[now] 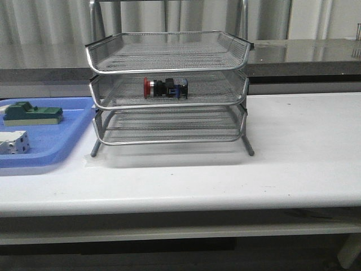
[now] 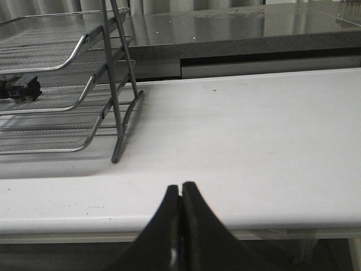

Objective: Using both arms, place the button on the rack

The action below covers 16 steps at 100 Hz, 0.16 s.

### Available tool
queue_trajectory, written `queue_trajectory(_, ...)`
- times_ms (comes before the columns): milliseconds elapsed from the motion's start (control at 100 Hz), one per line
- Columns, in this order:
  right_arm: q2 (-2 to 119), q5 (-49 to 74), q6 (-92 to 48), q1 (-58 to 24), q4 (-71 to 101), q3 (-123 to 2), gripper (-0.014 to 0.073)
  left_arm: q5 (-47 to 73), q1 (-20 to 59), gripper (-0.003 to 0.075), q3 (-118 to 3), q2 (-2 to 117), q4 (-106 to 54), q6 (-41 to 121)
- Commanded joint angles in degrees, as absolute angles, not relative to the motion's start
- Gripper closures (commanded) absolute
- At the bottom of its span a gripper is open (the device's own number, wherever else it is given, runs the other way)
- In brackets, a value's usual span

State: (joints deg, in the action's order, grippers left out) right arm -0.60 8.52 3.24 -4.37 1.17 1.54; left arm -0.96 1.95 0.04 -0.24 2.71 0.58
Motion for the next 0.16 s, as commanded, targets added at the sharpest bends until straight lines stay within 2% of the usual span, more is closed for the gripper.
queue_trajectory(0, -1.47, 3.56, 3.12, -4.03, 0.86, 0.63, 0.0662, -5.88, 1.92, 0.0741, 2.76, -2.16, 2.39, 0.0)
queue_trajectory(150, -1.47, 3.56, 3.12, -4.03, 0.86, 0.63, 0.0662, -5.88, 1.92, 0.0741, 2.76, -2.16, 2.39, 0.0)
